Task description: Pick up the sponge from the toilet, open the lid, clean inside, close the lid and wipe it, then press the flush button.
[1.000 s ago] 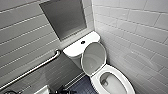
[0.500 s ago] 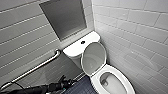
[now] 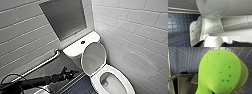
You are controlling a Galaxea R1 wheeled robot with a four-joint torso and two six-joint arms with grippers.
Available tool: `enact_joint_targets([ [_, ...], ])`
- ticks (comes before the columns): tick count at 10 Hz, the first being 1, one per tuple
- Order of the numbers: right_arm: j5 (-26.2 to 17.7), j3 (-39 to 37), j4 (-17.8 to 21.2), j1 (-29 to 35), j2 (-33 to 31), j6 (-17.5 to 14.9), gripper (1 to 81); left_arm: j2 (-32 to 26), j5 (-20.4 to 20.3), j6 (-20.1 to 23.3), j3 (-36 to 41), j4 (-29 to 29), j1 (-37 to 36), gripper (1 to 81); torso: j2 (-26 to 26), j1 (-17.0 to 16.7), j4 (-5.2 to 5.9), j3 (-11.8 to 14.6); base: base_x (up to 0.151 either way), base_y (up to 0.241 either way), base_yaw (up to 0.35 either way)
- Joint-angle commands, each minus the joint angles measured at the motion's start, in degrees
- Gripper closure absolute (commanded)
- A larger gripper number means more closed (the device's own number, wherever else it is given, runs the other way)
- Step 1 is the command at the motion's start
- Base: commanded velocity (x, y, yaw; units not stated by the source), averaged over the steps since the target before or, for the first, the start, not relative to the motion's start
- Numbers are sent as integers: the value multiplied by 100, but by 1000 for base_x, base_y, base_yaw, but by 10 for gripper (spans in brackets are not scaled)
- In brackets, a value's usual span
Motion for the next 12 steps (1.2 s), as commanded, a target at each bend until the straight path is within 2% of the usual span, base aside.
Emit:
enact_joint_targets([
  [1,-24,-317,-287,-248,337,-6,811,-63,238,-52,-167,-72,-826,10,0,0,0,0,0,0,0],
  [3,-41,-440,-391,-370,661,-15,811,148,229,-60,-447,-108,-887,10,0,0,0,0,0,0,0],
  [4,-50,-467,-445,-441,794,-15,811,254,220,-392,-755,-196,-923,10,0,0,0,0,0,0,0],
  [6,-217,-467,-568,-529,970,-15,811,483,202,-641,-1126,-196,-975,10,0,0,0,0,0,0,0],
  [9,-499,-467,-647,-582,1146,-15,811,887,238,-649,-1653,-196,-1168,10,0,0,0,0,0,0,0],
  [12,-534,-467,-699,-582,1234,-15,811,1186,273,-649,-1899,-205,-1353,10,0,0,0,0,0,0,0],
])
